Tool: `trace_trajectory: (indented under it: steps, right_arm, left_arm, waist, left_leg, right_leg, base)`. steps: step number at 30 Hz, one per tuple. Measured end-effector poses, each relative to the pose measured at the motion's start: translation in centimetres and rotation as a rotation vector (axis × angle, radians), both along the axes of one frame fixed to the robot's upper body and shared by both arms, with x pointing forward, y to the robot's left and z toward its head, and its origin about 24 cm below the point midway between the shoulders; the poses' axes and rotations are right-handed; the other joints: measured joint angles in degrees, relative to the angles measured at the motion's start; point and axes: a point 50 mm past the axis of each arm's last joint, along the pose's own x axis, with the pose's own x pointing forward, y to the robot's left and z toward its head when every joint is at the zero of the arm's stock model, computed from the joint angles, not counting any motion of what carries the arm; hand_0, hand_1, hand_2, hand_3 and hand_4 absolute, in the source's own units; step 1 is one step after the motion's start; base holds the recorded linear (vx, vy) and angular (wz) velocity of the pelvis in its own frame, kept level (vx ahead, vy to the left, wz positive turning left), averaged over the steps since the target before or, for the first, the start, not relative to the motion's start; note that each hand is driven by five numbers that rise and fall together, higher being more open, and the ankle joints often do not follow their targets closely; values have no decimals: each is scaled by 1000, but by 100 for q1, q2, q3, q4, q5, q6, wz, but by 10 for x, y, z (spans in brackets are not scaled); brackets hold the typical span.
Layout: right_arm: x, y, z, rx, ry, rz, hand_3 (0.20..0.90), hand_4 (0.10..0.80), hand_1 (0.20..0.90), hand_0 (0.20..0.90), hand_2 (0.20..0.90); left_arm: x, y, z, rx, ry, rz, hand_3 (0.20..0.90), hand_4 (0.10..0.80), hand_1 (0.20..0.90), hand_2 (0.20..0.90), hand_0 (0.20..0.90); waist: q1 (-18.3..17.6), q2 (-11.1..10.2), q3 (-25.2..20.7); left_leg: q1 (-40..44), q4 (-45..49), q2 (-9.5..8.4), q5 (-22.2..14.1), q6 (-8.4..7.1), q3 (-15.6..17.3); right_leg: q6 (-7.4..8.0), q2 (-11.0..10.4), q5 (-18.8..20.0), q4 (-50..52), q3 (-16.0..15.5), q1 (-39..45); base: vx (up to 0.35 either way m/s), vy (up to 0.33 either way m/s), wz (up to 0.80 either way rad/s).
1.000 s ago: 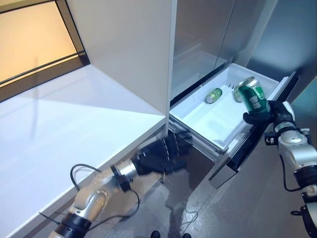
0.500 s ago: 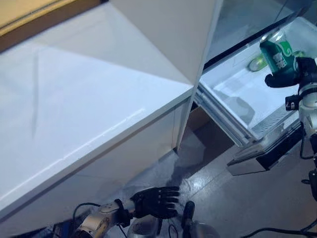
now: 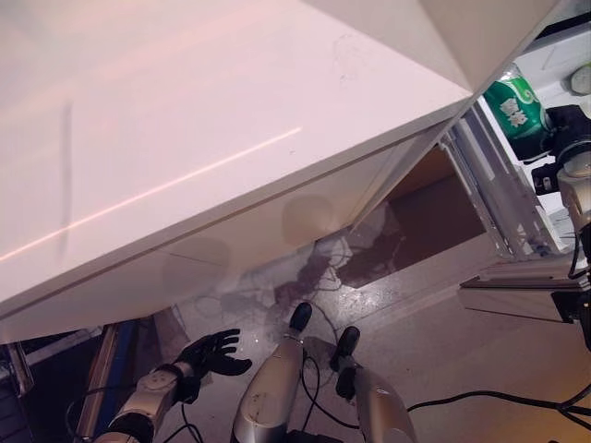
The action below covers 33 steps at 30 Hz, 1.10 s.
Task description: Put drinks into fridge and close the fridge
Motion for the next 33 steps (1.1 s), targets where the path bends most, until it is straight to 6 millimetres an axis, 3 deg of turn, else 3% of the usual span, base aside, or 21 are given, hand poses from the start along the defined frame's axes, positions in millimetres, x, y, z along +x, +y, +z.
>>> trace_trajectory:
  steps: [6,13,14,15,16,27,33]
  right_arm:
    - [-9,-16,-13,60,107,-73,200,100,300,300,300]
    - [-14,-22,-19,42,222,-73,200,100,300,300,300]
    - [-14,-22,-20,39,236,-66,546,446,596,596,596]
    - [-14,-23,-20,37,243,-63,546,446,596,596,596]
    - [-15,-23,-21,29,273,-56,900,800,900,900,900]
    - [-14,-22,-22,87,261,-16,900,800,900,900,900]
    - [1,13,16,156,-65,158,900,800,900,900,900]
  left_arm:
    - [-5,1,-1,-19,7,21,900,800,900,900,900]
    - [13,-8,12,-75,-91,18,900,800,900,900,900]
    - [15,-8,13,-76,-96,16,900,800,900,900,900]
    - [15,-8,13,-77,-98,15,900,800,900,900,900]
    - [15,-8,13,-77,-98,16,900,800,900,900,900]
    - [12,-6,10,-47,-57,-1,900,800,900,900,900]
    - [11,-8,10,-39,-46,-22,900,800,900,900,900]
  waist:
    - [36,6,22]
    - [22,19,32]
    - [22,21,33]
    - [21,21,32]
    - [22,26,33]
    - [2,125,54]
    - [-288,128,49]
  left_leg:
    - [-41,101,-24,1,0,2]
    - [-53,142,-24,-16,-21,25]
    - [-53,143,-16,-15,-23,25]
    - [-52,143,-14,-18,-27,25]
    - [-50,140,-6,-22,-33,26]
    - [224,92,25,-26,-31,84]
    - [501,-34,112,-30,-37,239]
  right_leg:
    - [1,-43,-52,211,-1,-84]
    - [-36,-93,-183,468,10,-202]
    - [-39,-85,-183,467,10,-202]
    - [-40,-86,-183,467,10,-202]
    - [-46,-83,-187,464,11,-202]
    - [-59,-72,-181,417,50,46]
    - [-93,-3,-76,208,205,307]
  base:
    - [-10,-1,0]
    - [-26,-4,0]
    - [0,0,0]
    - [0,0,0]
    - [0,0,0]
    - [-5,-6,-1]
    - [4,24,-14]
